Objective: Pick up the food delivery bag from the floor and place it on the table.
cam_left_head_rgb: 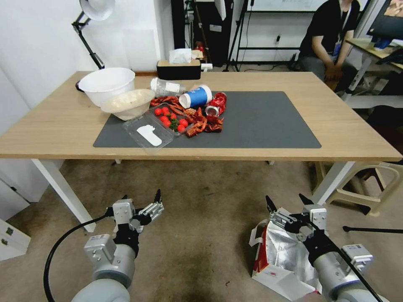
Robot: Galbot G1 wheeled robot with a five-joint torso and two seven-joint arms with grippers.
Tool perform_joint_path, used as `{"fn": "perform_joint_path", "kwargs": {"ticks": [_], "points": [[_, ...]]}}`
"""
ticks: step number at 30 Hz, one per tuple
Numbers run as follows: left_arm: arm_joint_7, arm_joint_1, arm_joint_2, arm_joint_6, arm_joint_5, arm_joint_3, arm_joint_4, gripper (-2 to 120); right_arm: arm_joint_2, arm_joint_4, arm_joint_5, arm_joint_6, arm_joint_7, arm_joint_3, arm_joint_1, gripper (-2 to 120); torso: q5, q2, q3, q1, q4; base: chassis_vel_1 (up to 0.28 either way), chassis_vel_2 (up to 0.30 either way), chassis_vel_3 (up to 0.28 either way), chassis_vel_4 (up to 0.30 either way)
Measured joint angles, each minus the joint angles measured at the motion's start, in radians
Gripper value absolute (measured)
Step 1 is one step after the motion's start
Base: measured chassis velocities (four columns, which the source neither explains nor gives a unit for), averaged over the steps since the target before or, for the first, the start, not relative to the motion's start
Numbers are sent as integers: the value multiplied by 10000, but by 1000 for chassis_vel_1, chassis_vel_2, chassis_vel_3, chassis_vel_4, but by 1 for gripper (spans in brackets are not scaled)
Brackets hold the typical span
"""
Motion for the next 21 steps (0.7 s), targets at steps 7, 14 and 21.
{"fn": "perform_joint_path", "kwargs": {"ticks": [7,14,21], "points": [[77,-43,21,-131,68,-36,94,100,3,-64,8,180,18,5,65,100,1,-384,-225,-157,0,0,0,0,0],[87,-87,32,-95,105,-64,137,100,16,-92,57,243,35,-6,97,100,1,-799,-473,-327,0,0,0,0,0],[79,-96,22,-95,74,-50,158,100,52,-142,2,244,-6,-14,94,100,0,-1205,-719,-486,0,0,0,0,0]]}}
